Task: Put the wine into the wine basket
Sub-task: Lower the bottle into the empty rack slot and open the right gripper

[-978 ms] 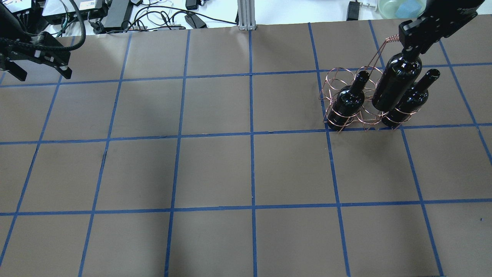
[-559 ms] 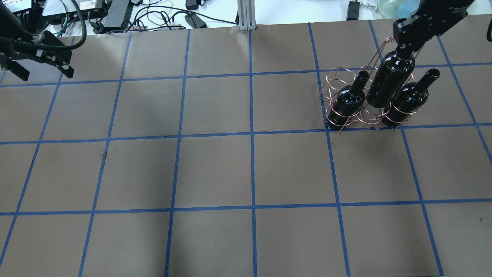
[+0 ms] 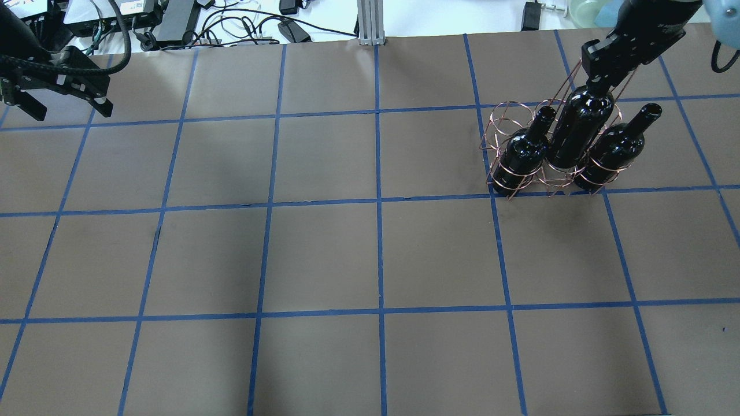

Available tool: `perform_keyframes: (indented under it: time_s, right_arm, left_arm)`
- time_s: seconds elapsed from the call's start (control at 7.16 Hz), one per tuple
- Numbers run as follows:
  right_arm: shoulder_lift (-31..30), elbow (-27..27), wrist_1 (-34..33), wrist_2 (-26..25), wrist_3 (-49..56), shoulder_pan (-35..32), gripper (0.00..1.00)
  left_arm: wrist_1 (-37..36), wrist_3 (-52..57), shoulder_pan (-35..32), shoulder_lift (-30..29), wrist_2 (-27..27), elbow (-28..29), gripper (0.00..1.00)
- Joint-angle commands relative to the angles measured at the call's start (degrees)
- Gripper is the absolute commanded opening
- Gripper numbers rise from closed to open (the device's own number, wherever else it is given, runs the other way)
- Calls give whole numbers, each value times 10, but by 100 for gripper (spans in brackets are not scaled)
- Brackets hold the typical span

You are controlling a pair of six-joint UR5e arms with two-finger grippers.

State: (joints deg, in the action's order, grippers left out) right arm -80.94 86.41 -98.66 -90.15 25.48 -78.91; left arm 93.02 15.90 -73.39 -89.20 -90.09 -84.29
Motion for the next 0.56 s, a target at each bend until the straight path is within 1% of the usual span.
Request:
perform_keyframes:
  time_s: [0.0,0.28,0.42]
  right_arm:
    - [12,28,-35,1,1,0,18]
    - [17,35,-36,1,1,0,20]
    - [17,35,-37,0,2,1,32]
  left_arm:
    - [0,1,0,0,0,0,100]
    - [0,1,0,0,0,0,100]
    - [0,1,0,0,0,0,100]
